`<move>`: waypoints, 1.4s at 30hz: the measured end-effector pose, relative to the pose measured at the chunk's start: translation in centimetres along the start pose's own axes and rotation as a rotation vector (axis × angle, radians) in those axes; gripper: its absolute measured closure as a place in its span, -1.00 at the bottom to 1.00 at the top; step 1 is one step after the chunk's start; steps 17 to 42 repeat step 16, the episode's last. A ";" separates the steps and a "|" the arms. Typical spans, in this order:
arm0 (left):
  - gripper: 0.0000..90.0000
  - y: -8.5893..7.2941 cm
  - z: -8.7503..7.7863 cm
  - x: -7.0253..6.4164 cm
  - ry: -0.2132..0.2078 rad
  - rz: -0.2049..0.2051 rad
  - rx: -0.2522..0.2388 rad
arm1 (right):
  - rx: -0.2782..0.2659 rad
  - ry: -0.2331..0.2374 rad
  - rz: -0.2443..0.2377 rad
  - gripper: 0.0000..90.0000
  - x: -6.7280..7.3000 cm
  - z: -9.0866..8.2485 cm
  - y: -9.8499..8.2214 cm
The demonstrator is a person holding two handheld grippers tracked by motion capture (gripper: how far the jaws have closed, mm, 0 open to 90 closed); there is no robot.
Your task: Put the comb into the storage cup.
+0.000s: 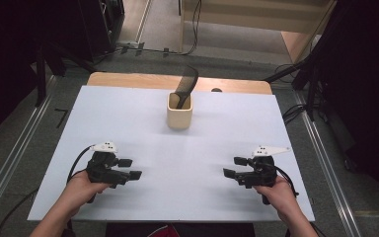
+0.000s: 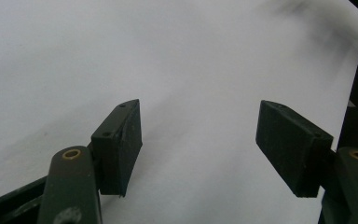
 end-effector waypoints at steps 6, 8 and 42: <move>-0.28 0.0 0.0 0.0 0.001 0.002 0.000 | 0.005 -0.004 0.004 -0.44 -0.2 0.0 -0.3; -0.28 0.0 0.0 0.0 0.001 0.003 0.001 | 0.008 -0.005 0.001 -0.44 -0.2 0.1 -0.3; -0.28 0.0 0.0 0.0 0.002 0.002 0.003 | 0.017 -0.014 -0.018 -0.46 -0.3 0.1 -0.4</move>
Point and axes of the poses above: each handheld gripper's, and its own axes: z roughly forward along the jaws, y roughly out of its top, x roughly to its left, the point moved 5 cm from there along z, roughly forward along the jaws, and after that the axes turned 9 degrees about -z, right-handed, at the moved point
